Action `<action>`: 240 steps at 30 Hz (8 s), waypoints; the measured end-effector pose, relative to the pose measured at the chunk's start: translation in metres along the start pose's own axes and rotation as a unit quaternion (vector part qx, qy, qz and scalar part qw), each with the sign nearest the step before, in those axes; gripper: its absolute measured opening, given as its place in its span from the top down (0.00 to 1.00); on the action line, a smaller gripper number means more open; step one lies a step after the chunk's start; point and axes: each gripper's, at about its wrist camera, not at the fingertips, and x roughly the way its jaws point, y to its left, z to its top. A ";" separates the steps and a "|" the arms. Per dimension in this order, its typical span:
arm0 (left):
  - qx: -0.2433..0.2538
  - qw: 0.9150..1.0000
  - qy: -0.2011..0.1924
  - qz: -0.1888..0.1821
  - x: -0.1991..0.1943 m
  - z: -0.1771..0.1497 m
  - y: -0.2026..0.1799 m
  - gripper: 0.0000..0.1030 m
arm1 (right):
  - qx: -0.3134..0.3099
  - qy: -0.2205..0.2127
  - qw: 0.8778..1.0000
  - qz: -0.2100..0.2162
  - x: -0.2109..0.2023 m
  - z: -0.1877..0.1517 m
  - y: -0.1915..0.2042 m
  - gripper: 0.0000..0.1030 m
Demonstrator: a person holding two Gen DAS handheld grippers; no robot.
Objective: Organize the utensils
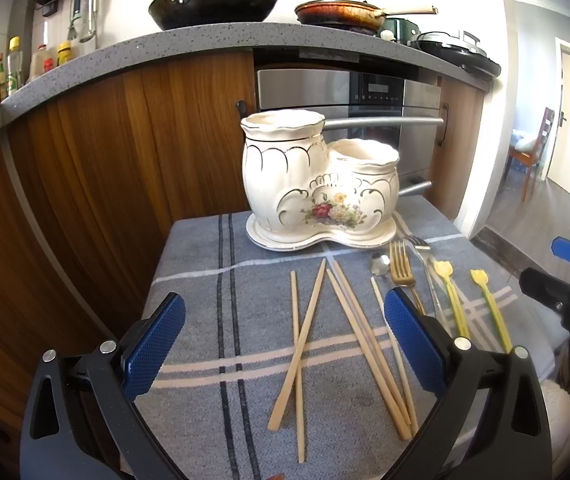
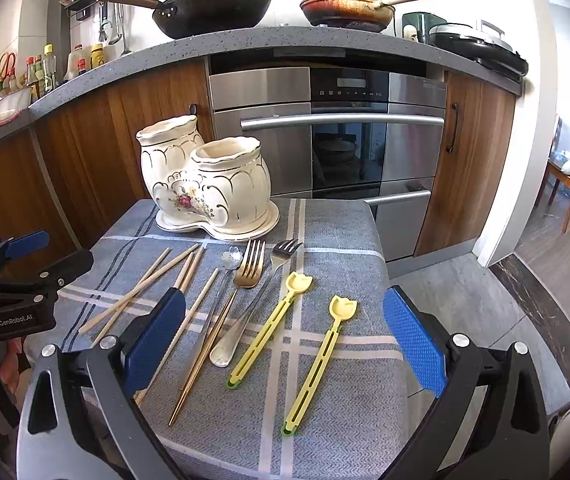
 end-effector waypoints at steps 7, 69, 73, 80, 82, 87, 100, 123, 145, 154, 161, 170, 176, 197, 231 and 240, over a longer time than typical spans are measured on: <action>-0.001 1.000 -0.004 0.000 -0.002 0.002 0.001 0.04 | -0.002 0.000 1.000 0.001 0.000 0.001 0.002 0.05; 0.023 0.999 0.013 0.022 0.040 0.006 0.017 0.04 | 0.032 0.072 0.997 -0.024 0.044 -0.015 -0.039 0.11; 0.057 0.997 0.035 -0.025 0.046 0.003 0.009 0.04 | 0.034 0.111 0.993 -0.023 0.060 -0.020 -0.039 0.33; 0.102 0.988 0.084 -0.074 0.071 0.002 -0.007 0.18 | 0.032 0.153 0.988 -0.006 0.071 -0.025 -0.036 0.58; 0.108 0.984 0.108 -0.089 0.084 0.002 -0.010 0.43 | 0.031 0.161 0.986 -0.005 0.073 -0.026 -0.035 0.61; 0.115 0.979 0.133 -0.102 0.103 0.002 -0.014 0.66 | 0.032 0.177 0.984 -0.003 0.079 -0.027 -0.035 0.65; 0.130 0.971 0.166 -0.110 0.116 -0.008 -0.023 0.81 | 0.042 0.188 0.981 0.009 0.083 -0.022 -0.038 0.72; 0.087 0.980 0.074 -0.161 0.053 0.012 -0.001 0.94 | 0.055 0.072 0.995 0.048 0.041 0.012 -0.026 0.90; -0.029 0.966 -0.153 -0.205 0.055 0.196 0.037 0.94 | 0.106 -0.086 0.983 0.124 0.099 0.163 0.007 0.90; -0.028 0.973 -0.169 -0.154 0.113 0.208 0.026 0.94 | 0.115 -0.100 0.983 0.103 0.138 0.159 0.009 0.90; -0.027 0.975 -0.160 -0.150 0.134 0.192 0.028 0.94 | 0.084 -0.107 0.987 0.085 0.152 0.151 0.019 0.90; -0.009 0.976 -0.148 -0.162 0.113 0.164 0.037 0.94 | 0.085 -0.085 0.988 0.094 0.151 0.132 0.010 0.90; 0.000 0.977 -0.140 -0.158 0.097 0.147 0.040 0.94 | 0.063 -0.082 0.990 0.092 0.143 0.127 0.015 0.90; -0.008 0.990 -0.115 -0.083 0.060 0.113 0.064 0.26 | 0.059 -0.098 0.991 0.064 0.097 0.123 -0.002 0.18; 0.033 0.995 0.078 -0.060 0.075 -0.005 0.023 0.08 | 0.040 0.080 0.995 -0.039 0.085 0.009 -0.029 0.05; 0.047 0.991 0.108 -0.063 0.085 -0.019 0.015 0.10 | 0.027 0.128 0.991 -0.025 0.099 -0.010 -0.022 0.07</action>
